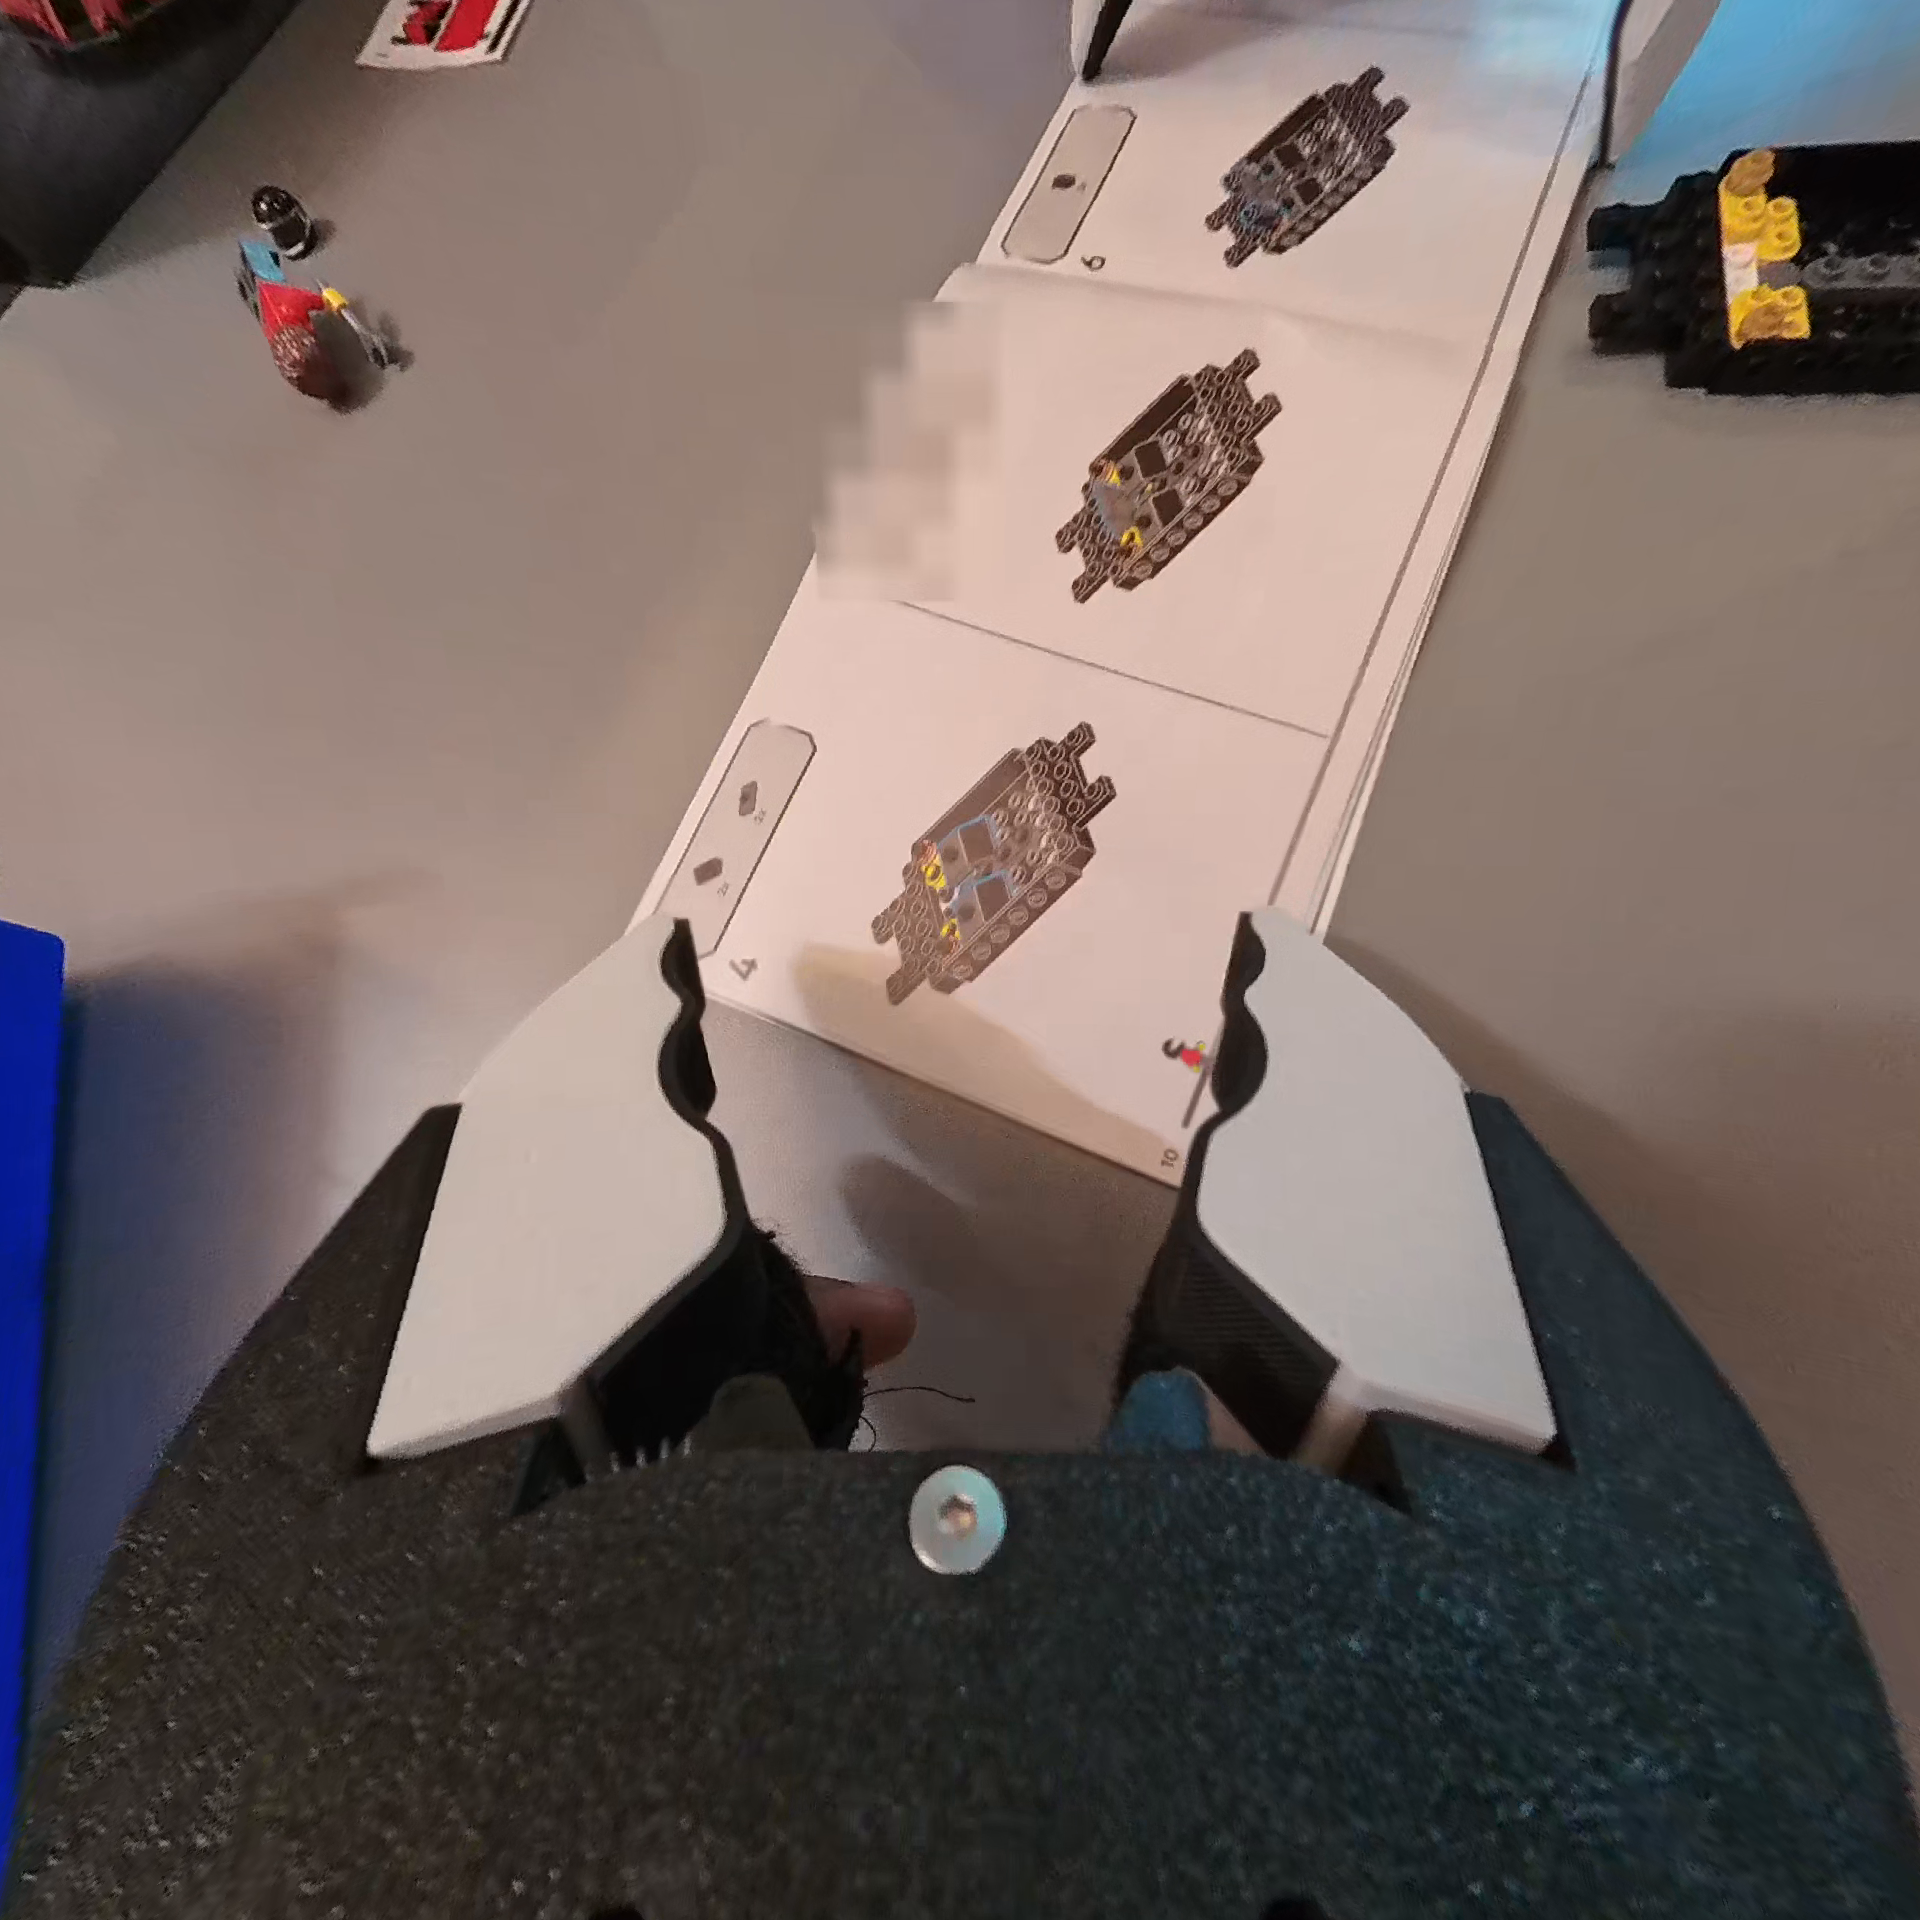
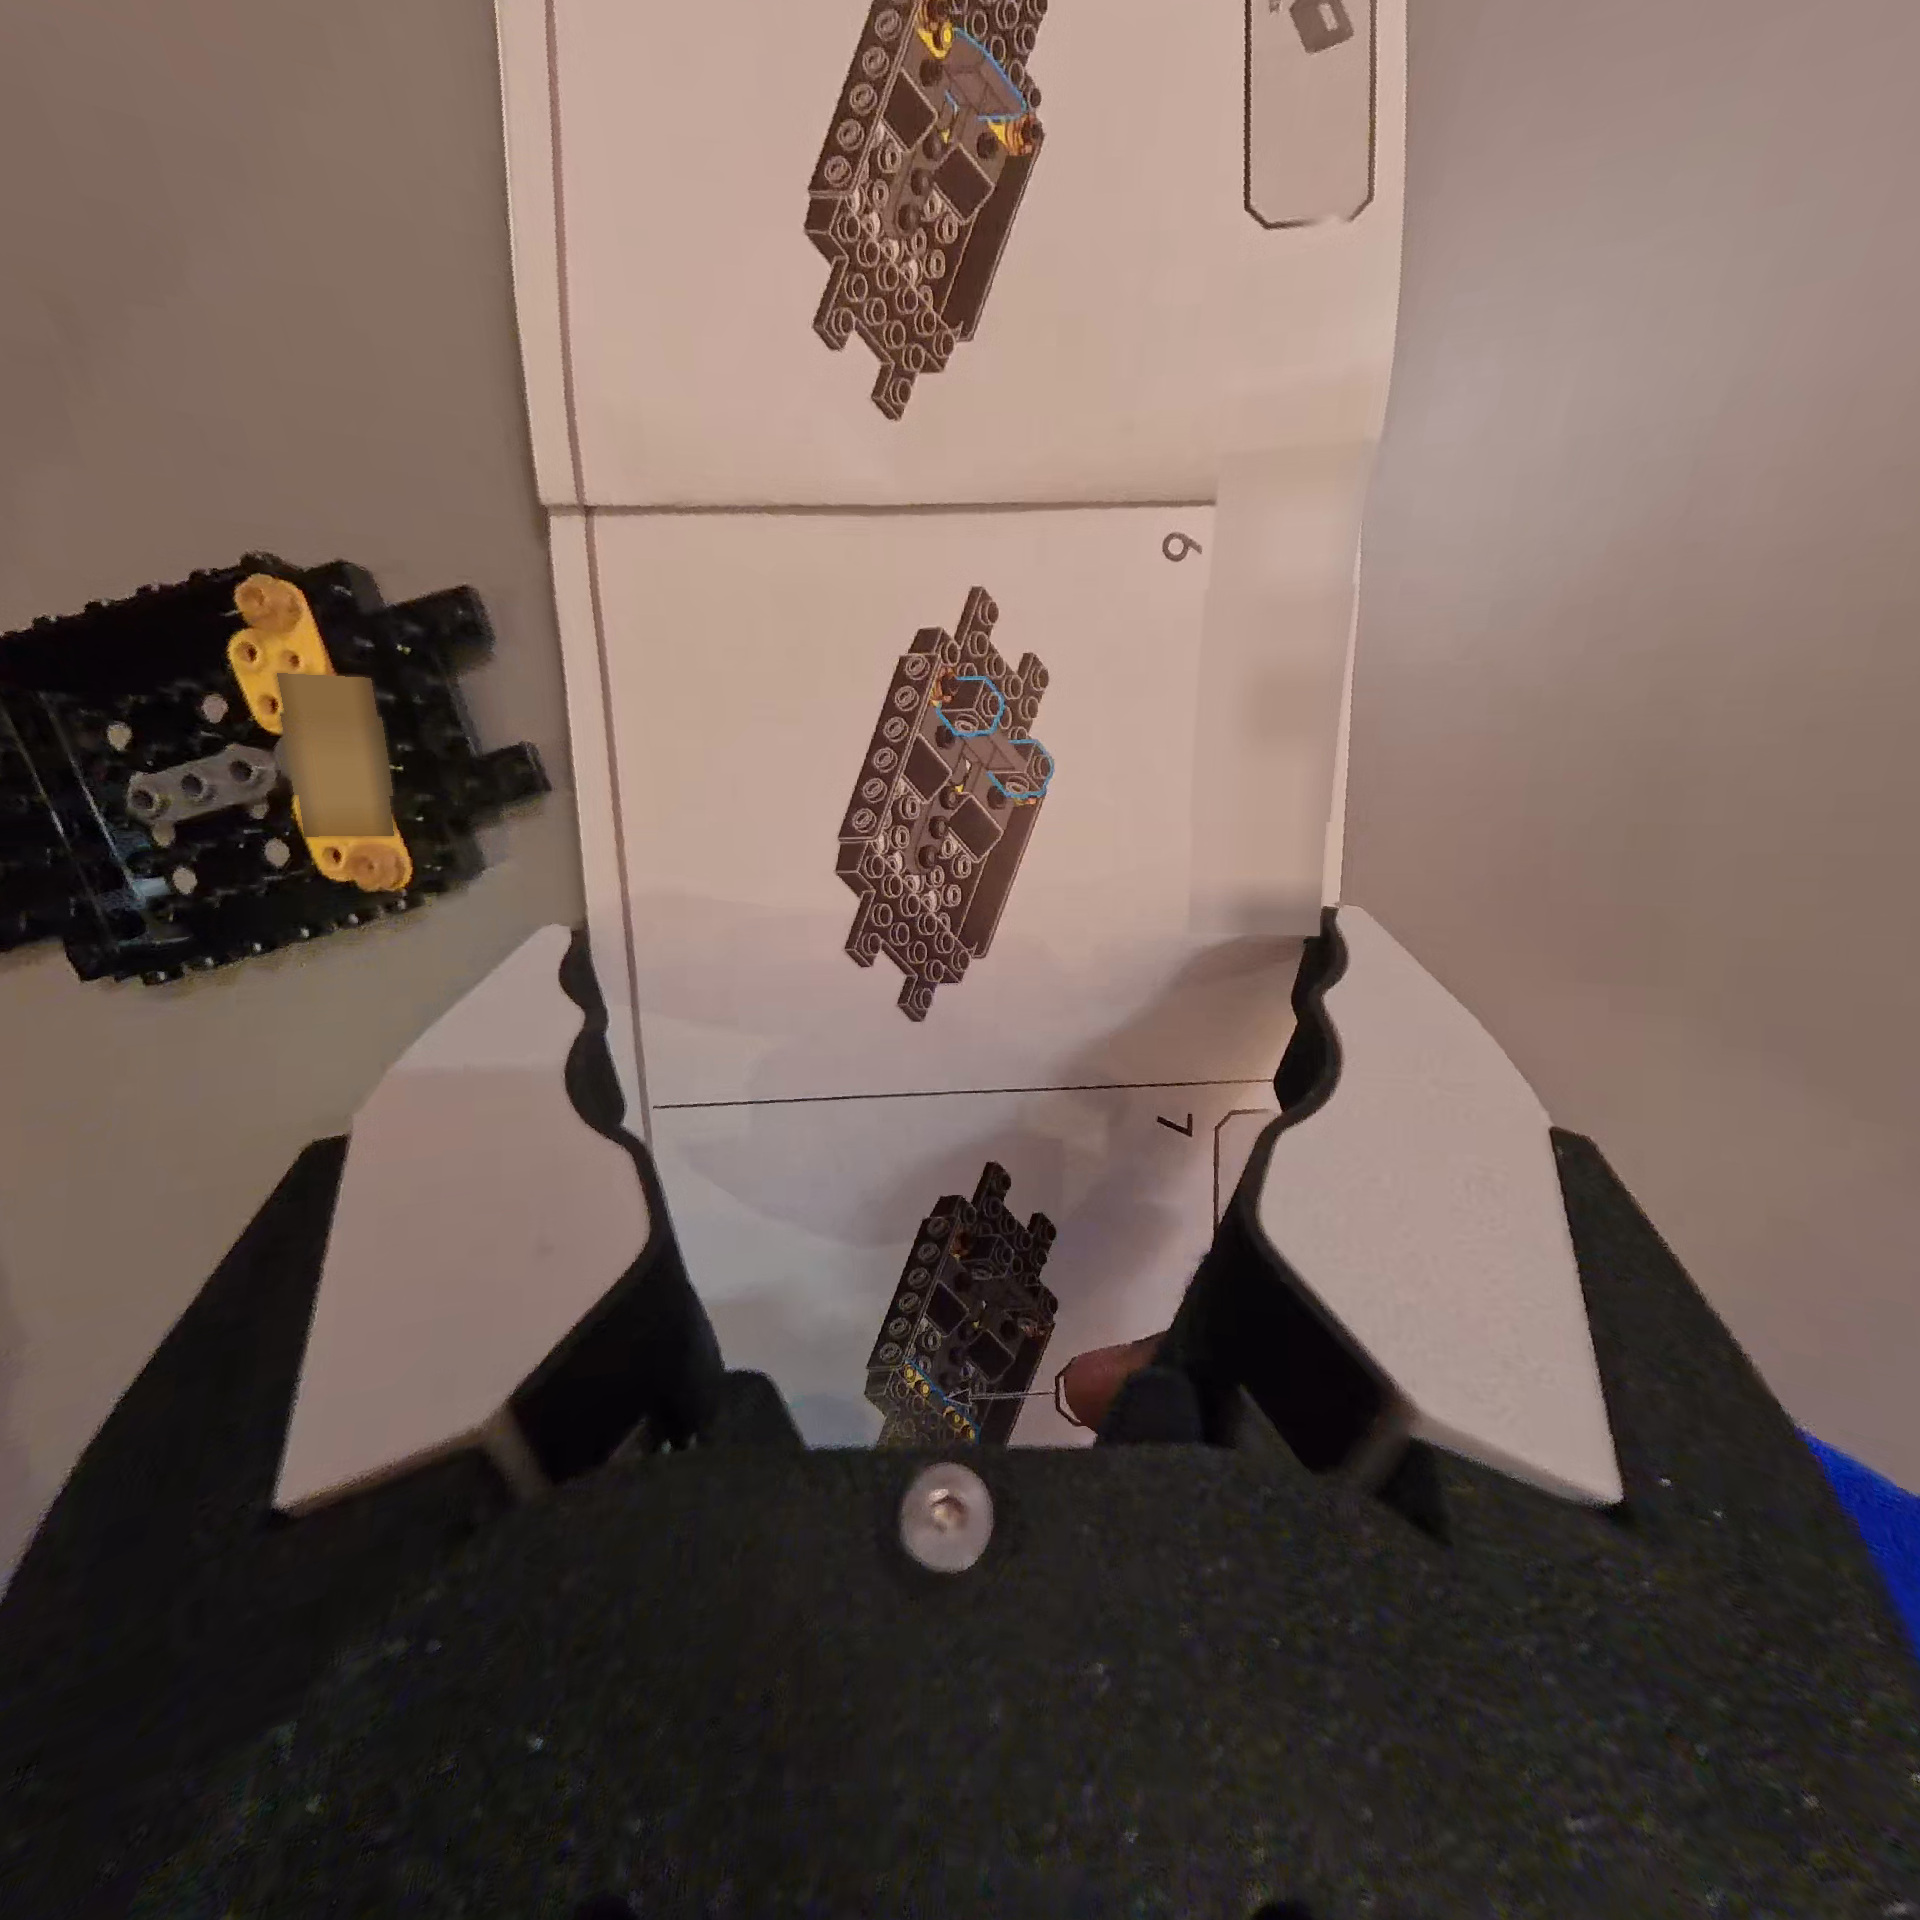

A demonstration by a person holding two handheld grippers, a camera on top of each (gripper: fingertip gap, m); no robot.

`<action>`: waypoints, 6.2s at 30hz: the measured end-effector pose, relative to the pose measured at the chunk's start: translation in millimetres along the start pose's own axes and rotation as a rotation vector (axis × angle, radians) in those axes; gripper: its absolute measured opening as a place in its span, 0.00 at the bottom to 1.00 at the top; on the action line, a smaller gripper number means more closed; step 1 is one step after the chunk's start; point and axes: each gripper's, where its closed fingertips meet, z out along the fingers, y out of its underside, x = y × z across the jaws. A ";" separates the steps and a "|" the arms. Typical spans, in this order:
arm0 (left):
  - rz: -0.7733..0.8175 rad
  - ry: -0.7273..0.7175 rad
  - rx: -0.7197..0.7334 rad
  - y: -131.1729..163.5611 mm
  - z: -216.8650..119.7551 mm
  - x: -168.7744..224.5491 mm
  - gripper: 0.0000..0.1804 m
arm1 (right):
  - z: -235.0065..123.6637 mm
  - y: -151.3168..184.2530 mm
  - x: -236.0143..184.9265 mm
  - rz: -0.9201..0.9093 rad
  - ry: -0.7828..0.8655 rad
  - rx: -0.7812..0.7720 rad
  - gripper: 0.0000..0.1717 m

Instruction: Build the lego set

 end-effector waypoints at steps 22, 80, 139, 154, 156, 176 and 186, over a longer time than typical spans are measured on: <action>-0.075 -0.018 0.039 0.8 -1.6 -11.1 0.34 | -16.1 -102.5 10.5 0.172 0.119 0.453 0.66; 0.008 0.072 -0.050 20.0 -8.6 3.7 0.26 | 53.8 -141.6 -61.0 -0.182 -0.157 0.176 0.32; -0.124 0.000 -0.054 16.2 -4.1 -22.7 0.04 | 60.2 -191.6 -10.8 0.200 0.130 0.285 0.04; -0.153 0.088 -0.046 23.0 -1.8 -14.4 0.05 | 82.1 -202.7 -8.8 0.245 0.017 0.283 0.13; -0.158 0.092 -0.043 23.0 -1.8 -14.4 0.05 | 82.3 -202.7 -8.7 0.236 0.032 0.293 0.13; -0.294 -0.047 0.083 1.9 -11.6 -36.1 0.09 | -181.7 -27.4 21.0 0.294 0.380 0.465 0.36; -0.400 -0.392 0.272 -52.3 -39.6 -67.1 0.10 | -244.0 122.3 91.8 0.064 0.324 0.126 0.10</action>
